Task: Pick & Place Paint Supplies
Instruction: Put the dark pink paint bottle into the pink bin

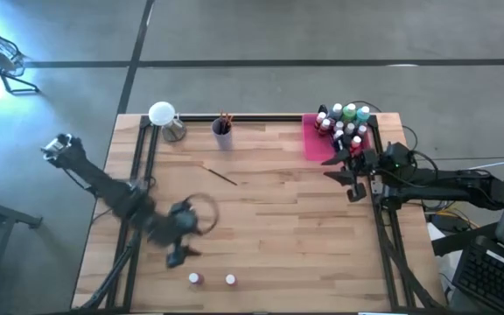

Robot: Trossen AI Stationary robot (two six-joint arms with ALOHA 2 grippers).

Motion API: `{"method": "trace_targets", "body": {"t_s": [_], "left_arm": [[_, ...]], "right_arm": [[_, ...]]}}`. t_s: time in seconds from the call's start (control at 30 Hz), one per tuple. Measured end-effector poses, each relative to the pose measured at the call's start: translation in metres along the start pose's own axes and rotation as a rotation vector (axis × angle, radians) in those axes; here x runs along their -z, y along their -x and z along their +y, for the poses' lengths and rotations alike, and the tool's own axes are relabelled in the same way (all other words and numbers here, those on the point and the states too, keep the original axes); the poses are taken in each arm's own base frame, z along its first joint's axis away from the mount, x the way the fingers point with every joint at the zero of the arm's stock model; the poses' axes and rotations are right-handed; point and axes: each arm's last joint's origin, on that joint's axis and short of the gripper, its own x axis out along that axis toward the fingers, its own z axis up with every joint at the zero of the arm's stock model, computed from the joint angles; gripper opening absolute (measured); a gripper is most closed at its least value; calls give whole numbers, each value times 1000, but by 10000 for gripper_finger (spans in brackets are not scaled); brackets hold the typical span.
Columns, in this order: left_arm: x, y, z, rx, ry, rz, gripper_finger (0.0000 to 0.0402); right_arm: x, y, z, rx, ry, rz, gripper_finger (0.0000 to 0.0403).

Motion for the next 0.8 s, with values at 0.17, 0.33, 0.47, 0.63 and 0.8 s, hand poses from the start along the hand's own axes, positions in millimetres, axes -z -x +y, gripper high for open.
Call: {"method": "trace_targets", "body": {"t_s": [0.17,0.33,0.47,0.63,0.8], "left_arm": [[48,13,-40,-29,34,-89,300],[99,17,-61,-27,72,-171,300],[120,1,-60,-78,124,-186,300],[138,-26,-49,-96,177,-139,300],[150,-46,-41,-16,248,-155,300]], "right_arm": [[-2,0,0,7,16,-21,112],[-2,0,-4,134,-8,-35,99],[-4,0,-5,184,-16,-57,86],[-9,1,-5,202,5,-107,73],[-14,1,-4,197,33,-155,62]]}}
